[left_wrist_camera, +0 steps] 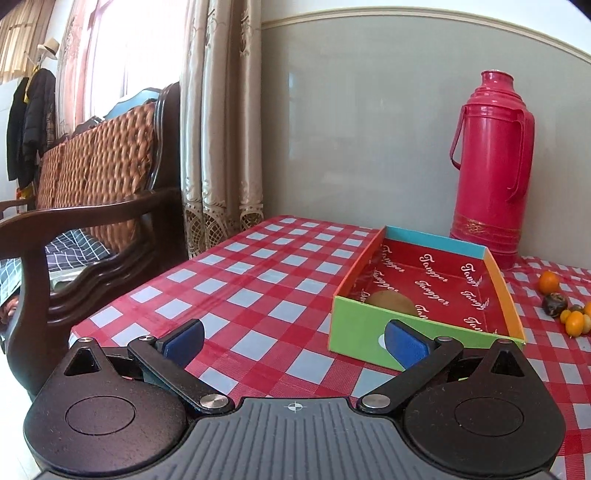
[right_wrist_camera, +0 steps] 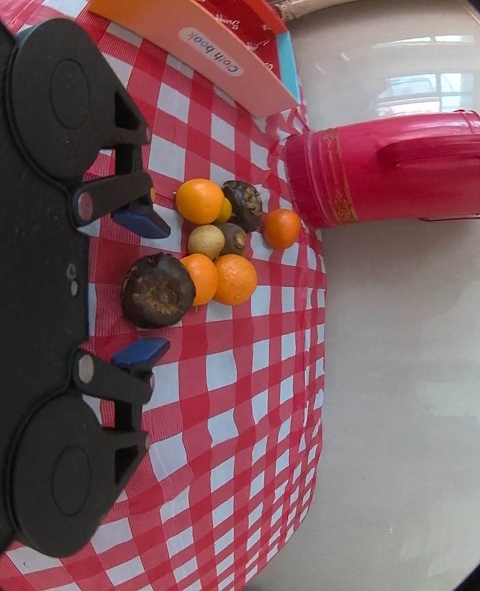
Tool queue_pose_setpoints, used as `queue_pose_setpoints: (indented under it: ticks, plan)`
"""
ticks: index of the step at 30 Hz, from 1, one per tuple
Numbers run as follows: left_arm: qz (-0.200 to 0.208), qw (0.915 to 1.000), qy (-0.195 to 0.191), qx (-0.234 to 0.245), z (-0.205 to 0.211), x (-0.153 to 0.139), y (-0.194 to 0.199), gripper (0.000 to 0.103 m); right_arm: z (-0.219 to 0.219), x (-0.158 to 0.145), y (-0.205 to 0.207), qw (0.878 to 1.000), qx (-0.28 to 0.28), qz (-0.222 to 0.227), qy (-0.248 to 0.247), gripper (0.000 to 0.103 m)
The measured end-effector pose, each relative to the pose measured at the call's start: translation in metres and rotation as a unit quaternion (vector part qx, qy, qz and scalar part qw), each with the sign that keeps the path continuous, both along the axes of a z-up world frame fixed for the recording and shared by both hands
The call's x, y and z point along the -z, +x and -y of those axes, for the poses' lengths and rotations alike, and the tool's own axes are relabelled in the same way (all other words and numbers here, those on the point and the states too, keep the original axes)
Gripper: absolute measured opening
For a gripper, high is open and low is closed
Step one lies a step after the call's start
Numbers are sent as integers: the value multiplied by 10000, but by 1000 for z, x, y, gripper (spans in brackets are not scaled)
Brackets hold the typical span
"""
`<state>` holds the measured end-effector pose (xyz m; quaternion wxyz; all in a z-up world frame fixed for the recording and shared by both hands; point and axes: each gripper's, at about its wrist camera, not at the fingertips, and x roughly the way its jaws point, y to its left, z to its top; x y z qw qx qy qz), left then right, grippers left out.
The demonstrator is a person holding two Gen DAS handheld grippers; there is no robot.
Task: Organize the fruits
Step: 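Reach the right gripper to a dark brown fruit and grasp it, then carry the dark brown fruit with the right gripper into the box, release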
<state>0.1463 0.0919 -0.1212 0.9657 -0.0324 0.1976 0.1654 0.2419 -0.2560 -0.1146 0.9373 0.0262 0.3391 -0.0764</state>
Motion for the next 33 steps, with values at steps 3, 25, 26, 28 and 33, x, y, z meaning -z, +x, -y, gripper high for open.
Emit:
queue_pose_setpoints:
  ticks: [3, 25, 26, 28, 33]
  plan:
    - [-25, 9999, -101, -85, -6, 0, 0, 103, -1, 2, 3, 10000, 50, -67, 10, 35]
    - [38, 9973, -576, -463, -39, 3, -5, 103, -78, -62, -14, 9880, -1283, 844, 189, 33]
    - [44, 9970, -595, -485, -41, 3, -6, 103, -86, -66, -14, 9856, -1430, 877, 192, 33]
    - [60, 9966, -637, -526, -46, 4, -9, 103, -104, -71, -13, 9816, -1680, 890, 173, 33]
    - [81, 9957, -693, -605, -54, 4, -11, 103, -151, -72, -11, 9710, -2235, 834, 131, 33]
